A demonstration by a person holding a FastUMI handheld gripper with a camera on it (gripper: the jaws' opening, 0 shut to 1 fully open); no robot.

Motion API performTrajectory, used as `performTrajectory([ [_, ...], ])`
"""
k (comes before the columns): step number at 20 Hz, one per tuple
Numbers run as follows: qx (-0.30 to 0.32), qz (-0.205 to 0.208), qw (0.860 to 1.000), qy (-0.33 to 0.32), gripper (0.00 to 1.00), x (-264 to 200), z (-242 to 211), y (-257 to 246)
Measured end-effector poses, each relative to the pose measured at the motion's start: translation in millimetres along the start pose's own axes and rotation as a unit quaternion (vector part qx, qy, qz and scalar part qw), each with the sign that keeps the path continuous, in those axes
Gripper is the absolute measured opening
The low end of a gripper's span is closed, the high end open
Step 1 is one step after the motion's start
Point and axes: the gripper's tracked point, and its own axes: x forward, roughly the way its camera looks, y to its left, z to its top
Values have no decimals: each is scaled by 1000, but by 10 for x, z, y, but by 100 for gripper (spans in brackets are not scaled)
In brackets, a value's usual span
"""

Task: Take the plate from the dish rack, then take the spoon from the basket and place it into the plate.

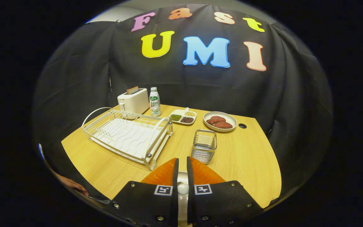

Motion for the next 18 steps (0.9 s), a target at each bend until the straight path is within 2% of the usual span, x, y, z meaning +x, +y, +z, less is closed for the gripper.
performTrajectory([
  [9,-14,34,999,10,11,196,-8,270],
  [13,-16,51,999,7,11,257,-157,322],
  [18,-8,27,1000,4,18,216,-275,119],
])
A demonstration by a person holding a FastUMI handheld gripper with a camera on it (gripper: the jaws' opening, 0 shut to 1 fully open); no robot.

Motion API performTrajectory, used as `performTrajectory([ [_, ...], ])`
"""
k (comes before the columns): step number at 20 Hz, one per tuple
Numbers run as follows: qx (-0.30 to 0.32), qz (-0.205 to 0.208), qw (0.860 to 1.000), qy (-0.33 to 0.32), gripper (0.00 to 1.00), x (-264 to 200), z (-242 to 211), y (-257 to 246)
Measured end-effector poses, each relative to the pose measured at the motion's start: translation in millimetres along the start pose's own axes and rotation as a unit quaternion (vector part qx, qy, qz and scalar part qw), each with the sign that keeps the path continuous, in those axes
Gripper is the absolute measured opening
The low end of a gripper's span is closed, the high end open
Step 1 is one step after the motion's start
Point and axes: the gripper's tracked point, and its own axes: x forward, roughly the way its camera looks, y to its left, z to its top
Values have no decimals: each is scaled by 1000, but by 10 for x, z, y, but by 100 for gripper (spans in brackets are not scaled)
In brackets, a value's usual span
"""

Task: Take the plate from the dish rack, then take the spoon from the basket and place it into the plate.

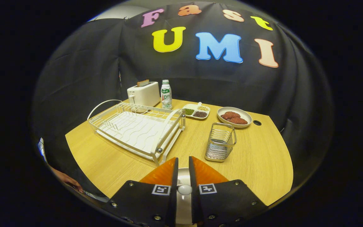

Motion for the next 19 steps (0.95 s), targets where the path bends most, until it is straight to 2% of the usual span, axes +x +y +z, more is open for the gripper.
performTrajectory([
  [3,17,-25,1000,-8,22,-33,-5,-173],
  [5,32,-48,998,-29,31,-157,128,-355],
  [12,53,-142,978,-143,31,-768,916,-1104],
  [14,54,-151,970,-184,31,-946,1190,-1244],
  [17,53,-161,957,-236,95,-1083,1453,-1469],
  [19,41,-180,949,-255,95,-1142,1501,-1646],
])
